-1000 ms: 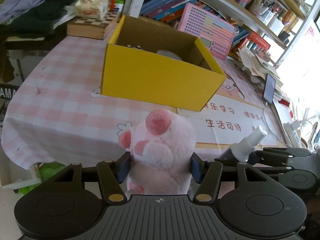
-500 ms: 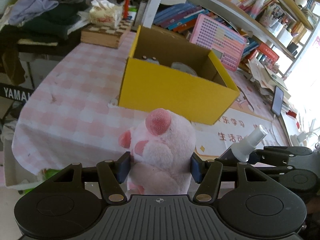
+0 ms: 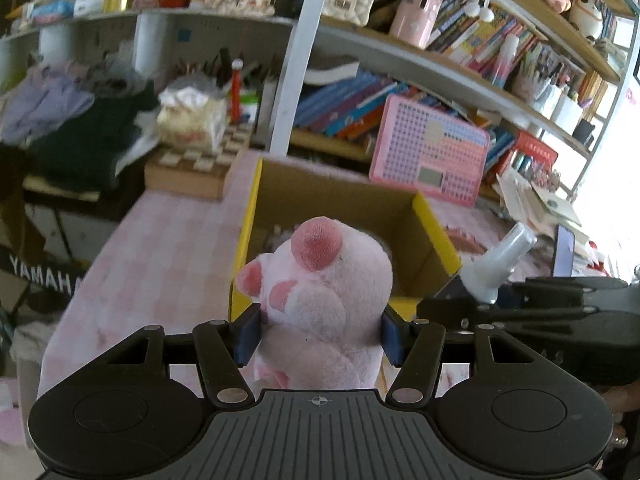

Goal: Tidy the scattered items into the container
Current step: 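Lift and carry the pig and spray bottle with both tools over the yellow box, then lower both tools into the box and open them to release pig and bottle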

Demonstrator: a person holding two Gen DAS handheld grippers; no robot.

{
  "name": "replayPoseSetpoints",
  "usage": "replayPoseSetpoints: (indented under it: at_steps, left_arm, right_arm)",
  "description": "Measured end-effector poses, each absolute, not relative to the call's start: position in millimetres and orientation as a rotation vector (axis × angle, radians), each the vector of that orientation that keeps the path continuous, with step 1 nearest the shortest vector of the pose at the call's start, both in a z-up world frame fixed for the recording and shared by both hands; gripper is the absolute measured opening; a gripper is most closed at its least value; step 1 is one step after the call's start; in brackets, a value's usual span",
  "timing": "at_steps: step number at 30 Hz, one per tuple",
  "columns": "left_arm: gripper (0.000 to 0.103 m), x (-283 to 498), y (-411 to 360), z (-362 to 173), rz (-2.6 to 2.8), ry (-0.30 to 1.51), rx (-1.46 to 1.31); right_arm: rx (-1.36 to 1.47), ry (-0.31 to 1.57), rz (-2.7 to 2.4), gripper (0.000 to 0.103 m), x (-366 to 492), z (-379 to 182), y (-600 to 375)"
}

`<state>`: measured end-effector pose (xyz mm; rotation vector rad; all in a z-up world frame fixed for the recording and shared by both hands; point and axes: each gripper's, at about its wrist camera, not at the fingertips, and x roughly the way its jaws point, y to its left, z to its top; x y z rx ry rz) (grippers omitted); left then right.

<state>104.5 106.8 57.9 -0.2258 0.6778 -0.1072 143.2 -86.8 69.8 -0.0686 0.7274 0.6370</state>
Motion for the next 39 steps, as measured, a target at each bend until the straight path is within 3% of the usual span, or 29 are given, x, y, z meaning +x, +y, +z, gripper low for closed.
replayPoseSetpoints:
  at_steps: [9, 23, 29, 33, 39]
  left_arm:
    - [0.059, 178.1, 91.9, 63.8, -0.102, 0.664, -0.167]
    - [0.059, 272.8, 75.4, 6.9, -0.113, 0.888, -0.077]
    - [0.068, 288.9, 69.7, 4.8, -0.113, 0.905, -0.047]
    - [0.073, 287.6, 65.4, 5.3, -0.110, 0.886, -0.009]
    - [0.078, 276.3, 68.5, 23.1, -0.102, 0.801, -0.011]
  right_arm:
    - [-0.140, 0.617, 0.615, 0.031, 213.7, 84.6, -82.3]
    - [-0.342, 0.908, 0.673, 0.031, 290.8, -3.6, -63.0]
    - [-0.350, 0.923, 0.693, 0.032, 298.8, -10.1, -56.5]
    - [-0.338, 0.871, 0.689, 0.050, 298.4, -1.1, -56.9]
    - [-0.319, 0.836, 0.660, 0.054, 291.9, 11.5, -62.5]
